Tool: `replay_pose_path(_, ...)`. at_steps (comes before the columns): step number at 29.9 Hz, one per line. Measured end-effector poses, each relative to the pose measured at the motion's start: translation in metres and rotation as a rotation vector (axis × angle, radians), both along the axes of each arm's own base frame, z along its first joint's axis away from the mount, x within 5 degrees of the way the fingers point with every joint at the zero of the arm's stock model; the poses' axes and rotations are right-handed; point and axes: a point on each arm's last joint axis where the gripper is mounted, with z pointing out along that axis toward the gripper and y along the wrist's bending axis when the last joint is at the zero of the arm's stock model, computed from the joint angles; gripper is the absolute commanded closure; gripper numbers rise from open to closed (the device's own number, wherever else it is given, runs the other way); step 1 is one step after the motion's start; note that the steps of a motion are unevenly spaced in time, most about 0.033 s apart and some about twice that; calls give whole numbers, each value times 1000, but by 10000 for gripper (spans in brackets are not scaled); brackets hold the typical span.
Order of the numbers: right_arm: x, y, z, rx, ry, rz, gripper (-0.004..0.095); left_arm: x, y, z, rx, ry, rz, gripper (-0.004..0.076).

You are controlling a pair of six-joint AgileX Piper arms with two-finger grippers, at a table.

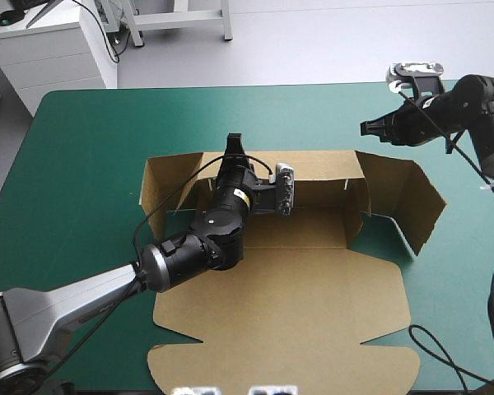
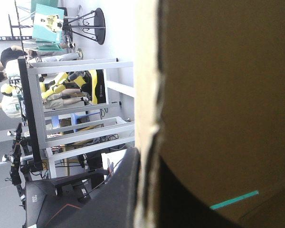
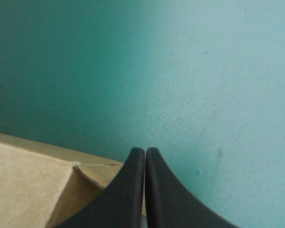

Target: Fold the box

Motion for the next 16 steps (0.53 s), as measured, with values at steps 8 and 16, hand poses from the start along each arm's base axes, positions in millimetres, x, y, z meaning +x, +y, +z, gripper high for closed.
replay_pose_path(8,14,-9,-36,-47,182,54,912,0,0,0,-2,0,0,731)
replay_pose_path(16,-2,-21,-39,-35,201,66,912,0,0,0,-3,0,1,731)
